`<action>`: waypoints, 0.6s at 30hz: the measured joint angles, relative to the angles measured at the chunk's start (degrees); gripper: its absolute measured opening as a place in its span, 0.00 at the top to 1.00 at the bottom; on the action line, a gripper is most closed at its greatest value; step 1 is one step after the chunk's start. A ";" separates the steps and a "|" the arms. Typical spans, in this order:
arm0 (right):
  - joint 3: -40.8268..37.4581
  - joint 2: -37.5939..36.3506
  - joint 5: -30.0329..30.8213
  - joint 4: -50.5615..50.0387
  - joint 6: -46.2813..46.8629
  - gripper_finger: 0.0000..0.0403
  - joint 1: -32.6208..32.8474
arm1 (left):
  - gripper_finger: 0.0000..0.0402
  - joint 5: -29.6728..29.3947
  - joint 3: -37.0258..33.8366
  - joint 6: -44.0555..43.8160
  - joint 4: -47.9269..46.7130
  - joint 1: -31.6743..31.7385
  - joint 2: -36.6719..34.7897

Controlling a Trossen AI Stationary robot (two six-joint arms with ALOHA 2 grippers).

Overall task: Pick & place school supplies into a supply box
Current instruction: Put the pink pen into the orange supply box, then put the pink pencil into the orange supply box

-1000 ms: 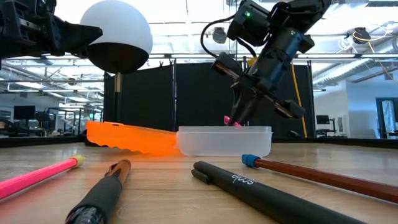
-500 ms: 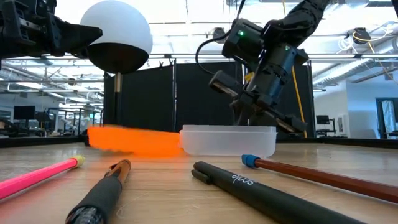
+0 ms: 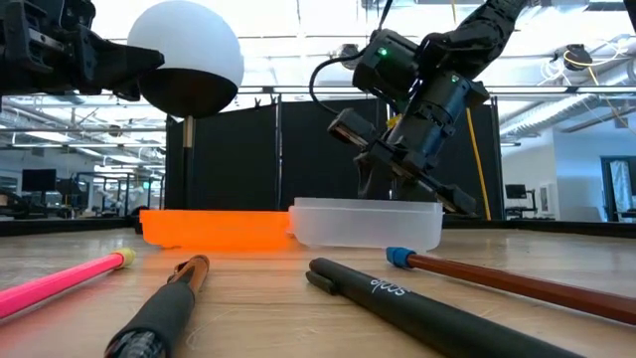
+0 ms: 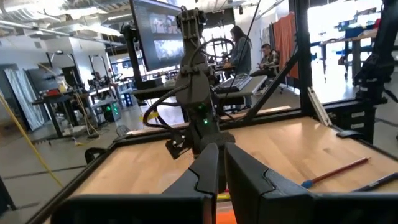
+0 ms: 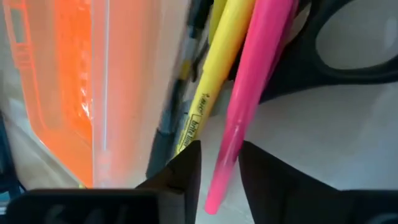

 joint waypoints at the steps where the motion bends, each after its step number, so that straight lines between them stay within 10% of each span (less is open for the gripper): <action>1: 0.00 -0.08 -0.04 -0.13 -0.39 0.74 0.02 | 0.91 0.01 0.00 -0.49 0.01 0.00 -0.02; 13: -0.02 -8.27 1.89 -3.83 -9.01 0.72 0.10 | 0.91 0.02 0.00 -3.27 -0.36 -0.01 -0.01; 18: -0.07 -15.83 1.91 -6.11 -26.22 0.72 -0.14 | 0.91 0.04 0.00 -4.25 -0.47 0.00 0.00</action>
